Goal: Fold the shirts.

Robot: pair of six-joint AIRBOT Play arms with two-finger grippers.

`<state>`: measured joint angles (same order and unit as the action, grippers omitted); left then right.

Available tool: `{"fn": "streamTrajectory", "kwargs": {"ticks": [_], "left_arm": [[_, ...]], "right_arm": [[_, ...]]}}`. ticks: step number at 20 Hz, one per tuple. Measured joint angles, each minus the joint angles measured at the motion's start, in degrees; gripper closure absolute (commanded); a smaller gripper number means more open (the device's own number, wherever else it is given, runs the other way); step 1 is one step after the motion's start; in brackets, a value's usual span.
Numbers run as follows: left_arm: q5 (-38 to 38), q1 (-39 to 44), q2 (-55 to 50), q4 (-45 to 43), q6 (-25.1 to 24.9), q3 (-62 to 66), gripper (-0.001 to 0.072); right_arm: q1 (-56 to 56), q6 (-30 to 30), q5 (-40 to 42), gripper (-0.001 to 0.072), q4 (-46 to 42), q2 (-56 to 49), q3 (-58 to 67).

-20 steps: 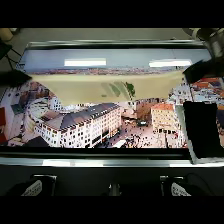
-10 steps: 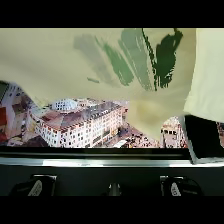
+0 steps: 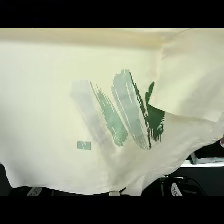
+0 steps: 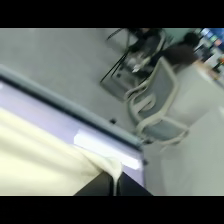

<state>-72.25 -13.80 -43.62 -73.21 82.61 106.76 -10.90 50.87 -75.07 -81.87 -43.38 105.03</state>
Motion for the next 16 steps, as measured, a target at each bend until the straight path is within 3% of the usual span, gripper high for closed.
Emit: {"fn": "streamTrajectory", "kwargs": {"ticks": [3,7,12,16], "left_arm": [[-4.09,0.02,-6.54,-1.09,-0.79,-7.87,0.0687],[-1.62,0.15,-17.9,-2.19,-1.38,-20.17,0.0686],[6.36,1.73,-35.87,-3.04,-1.57,-24.81,0.0686],[10.14,3.15,-47.65,-2.89,-1.6,-21.33,0.0686]], "right_arm": [[0.13,1.25,-7.76,0.0694,1.9,-11.08,-1.14],[4.02,3.04,-11.61,0.0694,2.25,-30.29,-3.74],[8.74,9.03,0.07,0.0693,1.33,-51.28,-4.76],[9.6,11.34,10.67,0.0693,4.39,-58.18,-4.9]]}}
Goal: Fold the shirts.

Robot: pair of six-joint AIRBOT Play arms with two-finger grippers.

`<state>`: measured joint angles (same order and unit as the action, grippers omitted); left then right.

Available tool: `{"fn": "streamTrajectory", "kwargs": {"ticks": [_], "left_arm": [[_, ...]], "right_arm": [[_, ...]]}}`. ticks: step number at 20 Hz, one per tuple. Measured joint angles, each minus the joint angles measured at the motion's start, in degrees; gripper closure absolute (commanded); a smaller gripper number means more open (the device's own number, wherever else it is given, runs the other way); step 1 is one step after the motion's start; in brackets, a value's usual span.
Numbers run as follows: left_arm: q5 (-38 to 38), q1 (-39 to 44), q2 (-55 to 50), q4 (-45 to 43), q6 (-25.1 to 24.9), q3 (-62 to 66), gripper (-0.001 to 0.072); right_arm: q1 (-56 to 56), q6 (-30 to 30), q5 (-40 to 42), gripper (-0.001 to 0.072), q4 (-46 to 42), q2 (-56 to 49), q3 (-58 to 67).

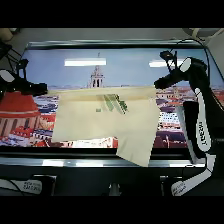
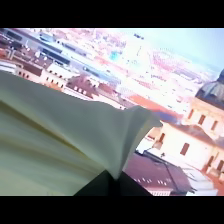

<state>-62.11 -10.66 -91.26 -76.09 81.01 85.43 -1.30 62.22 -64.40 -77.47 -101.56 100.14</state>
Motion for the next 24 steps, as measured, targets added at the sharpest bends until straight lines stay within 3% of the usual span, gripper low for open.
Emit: {"fn": "streamTrajectory", "kwargs": {"ticks": [5,11,14,24], "left_arm": [[2.08,0.68,-7.1,0.72,-0.07,5.88,0.0686],[-10.36,0.33,-8.46,0.81,-2.89,9.07,0.0686],[-15.45,0.72,-8.72,0.7,-2.99,5.68,0.0686],[-19.47,0.98,-9.2,0.83,-3.04,-0.33,0.0685]], "right_arm": [[0.26,-0.48,6.29,0.0691,1.33,-1.7,0.04],[0.33,-3.04,-10.62,0.0693,-2.84,0.22,-0.98],[0.35,-2.89,-14.82,0.0693,-2.58,0.57,-4.55],[0.33,1.01,-12.57,0.0691,0.13,0.76,-13.2]]}}
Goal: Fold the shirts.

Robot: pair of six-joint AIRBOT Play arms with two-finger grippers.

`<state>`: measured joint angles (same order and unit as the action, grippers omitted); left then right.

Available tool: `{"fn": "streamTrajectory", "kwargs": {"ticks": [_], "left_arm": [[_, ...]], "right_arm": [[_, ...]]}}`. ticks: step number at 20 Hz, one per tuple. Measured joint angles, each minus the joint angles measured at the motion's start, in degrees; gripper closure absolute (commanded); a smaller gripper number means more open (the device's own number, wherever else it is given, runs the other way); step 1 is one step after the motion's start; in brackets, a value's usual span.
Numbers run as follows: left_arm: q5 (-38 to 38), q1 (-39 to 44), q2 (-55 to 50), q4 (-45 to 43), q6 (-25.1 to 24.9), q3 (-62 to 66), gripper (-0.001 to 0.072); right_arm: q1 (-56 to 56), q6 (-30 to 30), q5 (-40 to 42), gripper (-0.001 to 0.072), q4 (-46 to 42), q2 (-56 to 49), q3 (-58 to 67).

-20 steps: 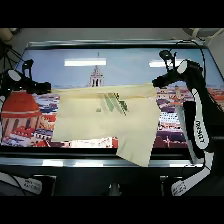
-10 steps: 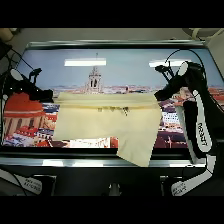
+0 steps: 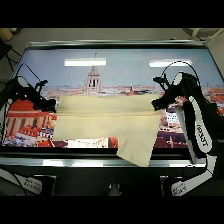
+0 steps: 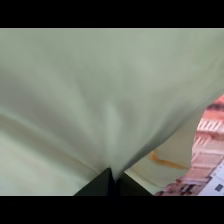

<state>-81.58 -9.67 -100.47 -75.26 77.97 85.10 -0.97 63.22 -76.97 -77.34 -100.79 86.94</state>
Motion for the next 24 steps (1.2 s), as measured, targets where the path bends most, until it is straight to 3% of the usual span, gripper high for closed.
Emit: {"fn": "streamTrajectory", "kwargs": {"ticks": [1,2,3,4,5,8,12,13,14,21,23,24], "left_arm": [[-0.11,0.02,-0.07,0.0,0.0,-0.07,0.0685],[-0.35,0.02,-0.11,0.02,0.0,-0.13,0.0656],[-0.66,0.02,-0.13,0.07,0.0,-0.15,0.0494],[-0.87,0.02,-0.13,0.07,0.0,-0.17,0.0251],[-1.44,0.0,-0.13,0.04,0.02,-0.22,0.0186],[-2.93,-1.03,0.87,0.22,0.9,-0.22,0.0189],[-5.11,-4.74,5.42,0.2,1.77,-2.47,0.0191],[-5.27,-5.77,7.23,0.2,1.95,-4.92,0.0191],[-5.25,-6.6,9.29,0.13,2.16,-8.57,0.0191],[3.85,-8.9,21.64,3.61,0.39,-35.91,0.0214],[6.4,-9.03,22.62,5.2,-0.04,-38.71,0.0321],[7.34,-9.03,22.95,6.43,-0.17,-39.58,0.032]], "right_arm": [[0.0,0.48,0.52,0.0689,0.02,-0.02,-0.17],[0.0,0.87,1.01,0.0637,0.09,-0.02,-0.24],[0.0,1.11,1.7,0.0504,0.17,-0.02,-0.35],[0.0,1.29,2.47,0.038,0.13,0.0,-0.39],[0.0,1.33,2.99,0.0338,0.15,0.13,-0.31],[0.0,0.13,1.95,0.0219,-1.31,2.03,0.83],[-2.89,-1.38,-4.66,0.0251,-4.57,6.97,0.13],[-4.28,-2.12,-6.56,0.0321,-3.8,8.41,-2.03],[-5.27,-2.8,-7.52,0.0339,-2.93,9.88,-4.79],[-7.98,-8.9,-8.17,0.0338,-0.11,18.43,-23.98],[-8.13,-9.66,-7.85,0.0325,0.0,19.19,-25.57],[-8.2,-9.81,-7.45,0.0321,0.04,19.45,-26.08]]}}
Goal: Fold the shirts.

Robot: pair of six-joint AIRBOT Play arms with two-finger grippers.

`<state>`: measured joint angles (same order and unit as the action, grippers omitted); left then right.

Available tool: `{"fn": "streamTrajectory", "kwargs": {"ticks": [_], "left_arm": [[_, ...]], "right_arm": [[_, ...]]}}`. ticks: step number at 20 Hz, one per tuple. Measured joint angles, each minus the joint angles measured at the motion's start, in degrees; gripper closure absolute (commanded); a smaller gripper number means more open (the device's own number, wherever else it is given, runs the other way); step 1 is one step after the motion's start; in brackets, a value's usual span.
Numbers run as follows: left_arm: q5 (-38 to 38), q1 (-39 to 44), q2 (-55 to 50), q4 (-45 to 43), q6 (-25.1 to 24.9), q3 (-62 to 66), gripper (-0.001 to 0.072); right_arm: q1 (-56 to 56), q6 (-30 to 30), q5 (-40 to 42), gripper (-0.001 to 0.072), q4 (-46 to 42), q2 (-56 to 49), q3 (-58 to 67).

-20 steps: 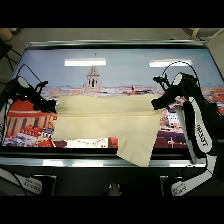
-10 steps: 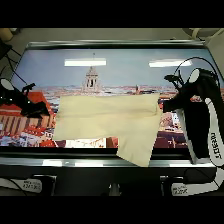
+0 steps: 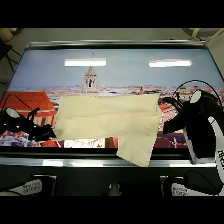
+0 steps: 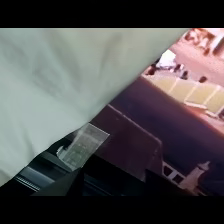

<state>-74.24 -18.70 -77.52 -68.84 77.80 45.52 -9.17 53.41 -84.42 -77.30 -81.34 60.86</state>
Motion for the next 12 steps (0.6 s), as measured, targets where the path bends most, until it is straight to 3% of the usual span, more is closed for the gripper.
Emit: {"fn": "streamTrajectory", "kwargs": {"ticks": [1,2,3,4,12], "left_arm": [[0.94,-0.02,0.22,1.01,-0.07,-0.59,0.0334],[1.64,-0.09,0.39,2.14,-0.15,-1.22,0.0413],[2.71,0.02,0.5,3.17,-0.2,-1.9,0.0586],[3.98,0.11,0.5,3.89,-0.24,-2.62,0.0684],[6.08,0.2,0.81,6.38,-1.33,-4.68,0.0685]], "right_arm": [[-0.02,-0.17,0.22,0.0277,0.09,0.15,-0.35],[-0.04,-0.35,0.61,0.0276,0.33,0.31,-0.61],[-0.07,-0.42,0.81,0.0275,0.61,0.44,-1.03],[-0.07,-0.68,1.11,0.0275,1.31,0.72,-1.77],[-0.07,-3.41,7.67,0.0248,11.87,9.14,-18.62]]}}
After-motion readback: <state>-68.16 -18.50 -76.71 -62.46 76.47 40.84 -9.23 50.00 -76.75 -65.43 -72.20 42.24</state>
